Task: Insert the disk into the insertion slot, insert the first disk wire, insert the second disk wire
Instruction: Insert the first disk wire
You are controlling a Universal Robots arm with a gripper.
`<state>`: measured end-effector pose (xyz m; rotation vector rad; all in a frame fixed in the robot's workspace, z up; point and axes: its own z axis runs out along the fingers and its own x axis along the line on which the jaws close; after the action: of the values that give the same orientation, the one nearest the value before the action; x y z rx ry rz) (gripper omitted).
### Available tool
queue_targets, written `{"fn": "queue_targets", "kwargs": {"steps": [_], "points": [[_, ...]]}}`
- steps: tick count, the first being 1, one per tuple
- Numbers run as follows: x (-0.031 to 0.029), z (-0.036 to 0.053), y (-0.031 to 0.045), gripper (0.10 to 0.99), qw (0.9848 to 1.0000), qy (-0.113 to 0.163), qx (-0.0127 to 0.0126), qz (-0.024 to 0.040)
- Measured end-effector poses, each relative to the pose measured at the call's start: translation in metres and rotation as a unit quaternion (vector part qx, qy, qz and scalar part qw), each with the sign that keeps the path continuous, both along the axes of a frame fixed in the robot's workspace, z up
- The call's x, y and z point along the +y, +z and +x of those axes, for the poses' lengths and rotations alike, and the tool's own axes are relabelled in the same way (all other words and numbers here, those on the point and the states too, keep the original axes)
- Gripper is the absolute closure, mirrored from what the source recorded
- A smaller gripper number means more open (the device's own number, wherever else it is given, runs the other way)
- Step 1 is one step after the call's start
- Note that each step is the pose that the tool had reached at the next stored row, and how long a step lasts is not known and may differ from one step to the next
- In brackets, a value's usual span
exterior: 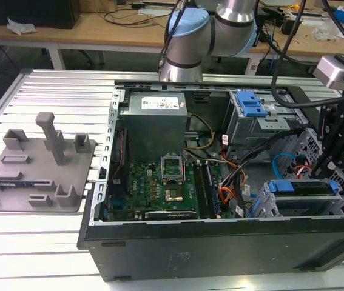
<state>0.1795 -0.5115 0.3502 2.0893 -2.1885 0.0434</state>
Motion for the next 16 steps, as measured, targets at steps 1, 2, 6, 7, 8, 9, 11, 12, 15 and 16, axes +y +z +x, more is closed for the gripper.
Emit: {"fn": "queue_targets", "kwargs": {"steps": [1,2,6,7,8,9,11,12,15,16], "points": [[-0.0002,0.0,-0.0001,0.925,1.0,0.0,0.0,0.0001],[-0.0004,0.0,-0.0002,0.925,1.0,0.0,0.0,0.0001],[-0.0009,-0.0002,-0.0005,0.925,1.0,0.0,0.0,0.0],[-0.0013,-0.0004,-0.0006,0.925,1.0,0.0,0.0,0.0],[-0.0016,-0.0005,-0.0008,0.925,1.0,0.0,0.0,0.0],[-0.002,-0.0006,-0.001,0.925,1.0,0.0,0.0,0.0],[-0.0023,-0.0008,-0.0012,0.925,1.0,0.0,0.0,-0.0001],[-0.0024,-0.0009,-0.0013,0.925,1.0,0.0,0.0,-0.0001],[-0.0024,-0.0009,-0.0014,0.925,1.0,0.0,0.0,-0.0001],[-0.0024,-0.001,-0.0014,0.925,1.0,0.0,0.0,-0.0001]]}}
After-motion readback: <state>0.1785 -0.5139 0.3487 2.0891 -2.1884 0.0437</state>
